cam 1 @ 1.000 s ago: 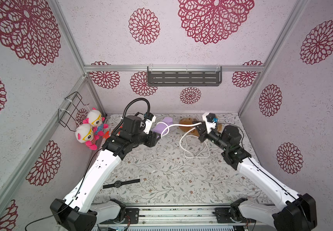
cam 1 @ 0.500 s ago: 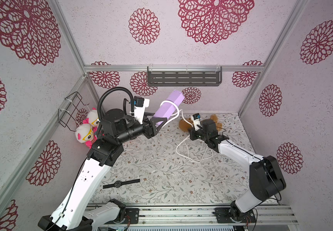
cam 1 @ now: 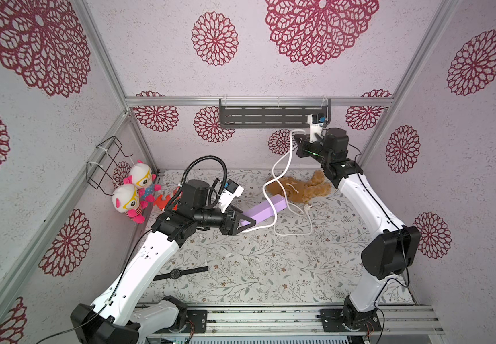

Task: Unwrap the cord wrapped around the power strip
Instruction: Unwrap the power cord from the power strip.

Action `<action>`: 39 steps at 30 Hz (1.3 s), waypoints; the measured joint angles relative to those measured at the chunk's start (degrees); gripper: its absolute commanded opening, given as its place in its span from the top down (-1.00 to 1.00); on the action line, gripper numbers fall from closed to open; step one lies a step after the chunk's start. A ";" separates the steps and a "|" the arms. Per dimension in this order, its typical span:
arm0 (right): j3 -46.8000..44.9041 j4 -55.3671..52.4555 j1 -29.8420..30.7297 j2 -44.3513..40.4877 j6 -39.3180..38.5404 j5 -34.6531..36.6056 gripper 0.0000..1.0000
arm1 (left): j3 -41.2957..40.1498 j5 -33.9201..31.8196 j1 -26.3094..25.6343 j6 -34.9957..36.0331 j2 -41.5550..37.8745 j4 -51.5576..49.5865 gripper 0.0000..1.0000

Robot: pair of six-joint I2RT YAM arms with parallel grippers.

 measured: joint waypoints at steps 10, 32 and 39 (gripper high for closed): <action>-38.29 -2.67 1.44 -34.40 -0.42 9.92 1.00 | -0.68 -23.71 6.78 -3.26 2.23 2.93 1.00; -51.95 -5.90 20.04 -18.40 -0.52 4.55 -0.97 | -1.14 -71.60 8.59 -35.74 -2.97 38.56 1.00; -49.88 -7.91 9.25 -32.70 0.22 2.32 -0.81 | -4.98 -87.76 9.31 -46.97 -3.13 21.14 1.00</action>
